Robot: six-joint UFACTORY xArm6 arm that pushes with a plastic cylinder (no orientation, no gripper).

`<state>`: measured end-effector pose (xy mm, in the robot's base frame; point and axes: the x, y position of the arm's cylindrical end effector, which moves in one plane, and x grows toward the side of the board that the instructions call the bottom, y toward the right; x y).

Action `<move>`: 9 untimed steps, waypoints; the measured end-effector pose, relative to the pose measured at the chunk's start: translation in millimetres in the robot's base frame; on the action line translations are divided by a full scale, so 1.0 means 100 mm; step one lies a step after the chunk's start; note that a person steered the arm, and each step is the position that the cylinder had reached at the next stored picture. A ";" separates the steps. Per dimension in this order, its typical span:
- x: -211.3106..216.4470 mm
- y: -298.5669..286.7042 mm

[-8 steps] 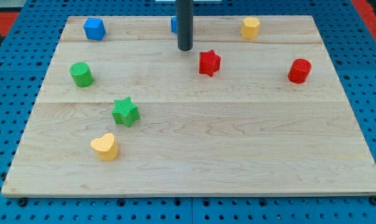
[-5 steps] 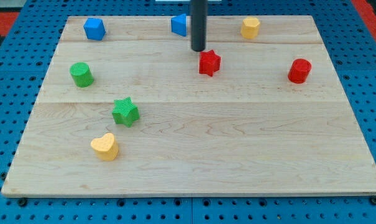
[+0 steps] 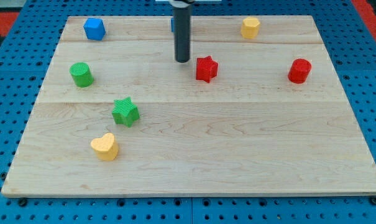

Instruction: Put the red star at the top of the green star

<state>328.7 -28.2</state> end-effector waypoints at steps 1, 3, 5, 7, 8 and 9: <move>-0.09 0.16; 0.06 0.85; 0.14 0.78; 0.14 0.61; 0.35 0.30; 0.42 0.48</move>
<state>370.6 19.8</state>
